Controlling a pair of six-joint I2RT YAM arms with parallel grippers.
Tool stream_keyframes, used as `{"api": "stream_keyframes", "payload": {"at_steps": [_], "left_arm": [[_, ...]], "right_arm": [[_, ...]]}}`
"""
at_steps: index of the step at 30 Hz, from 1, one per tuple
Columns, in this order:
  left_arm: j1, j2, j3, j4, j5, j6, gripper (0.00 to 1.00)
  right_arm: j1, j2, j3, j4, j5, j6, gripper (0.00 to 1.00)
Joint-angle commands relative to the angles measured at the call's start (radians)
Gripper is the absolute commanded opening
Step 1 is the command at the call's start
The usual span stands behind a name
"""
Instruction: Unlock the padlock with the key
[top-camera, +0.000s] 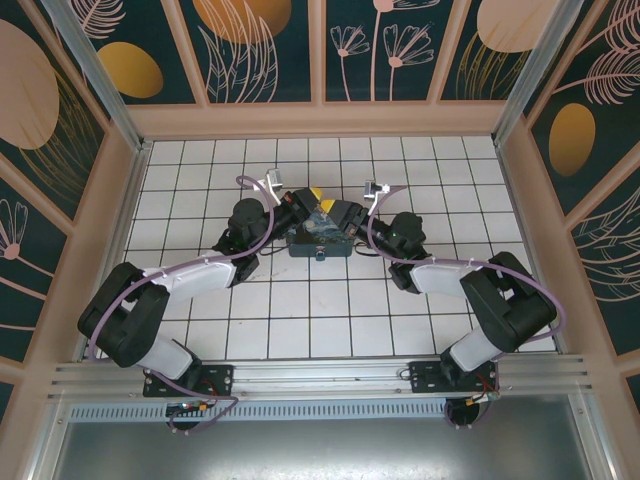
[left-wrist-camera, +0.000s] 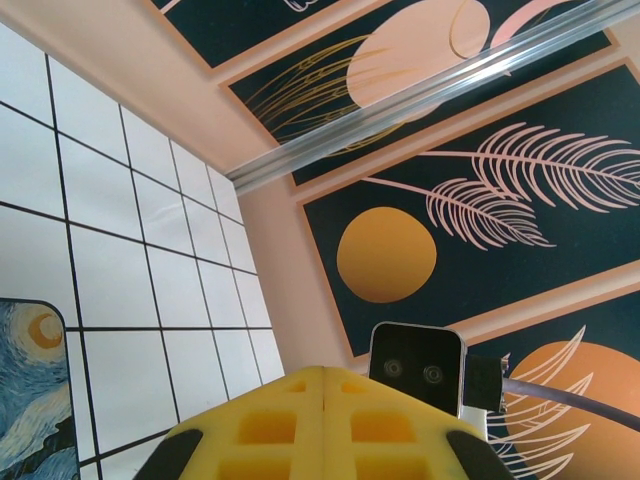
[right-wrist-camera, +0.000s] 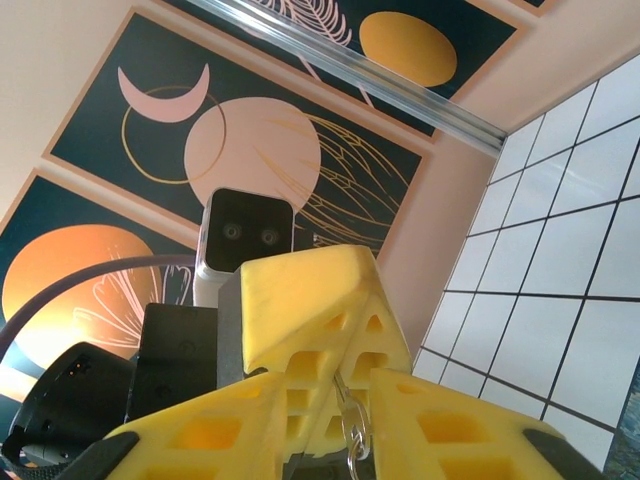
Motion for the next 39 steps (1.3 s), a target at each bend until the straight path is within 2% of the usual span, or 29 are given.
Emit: {"api": "stream_keyframes", "payload": {"at_steps": [1, 30, 39], "left_arm": [[0.001, -0.002, 0.005, 0.04, 0.016, -0.001, 0.0], [0.001, 0.006, 0.011, 0.047, 0.007, -0.004, 0.0], [0.0, 0.005, 0.009, 0.044, 0.002, -0.003, 0.0]], "right_arm": [[-0.006, 0.023, 0.006, 0.085, -0.014, 0.018, 0.24], [0.013, 0.053, -0.011, 0.125, -0.034, 0.031, 0.22], [0.014, 0.056, -0.017, 0.131, -0.036, 0.034, 0.17]]}}
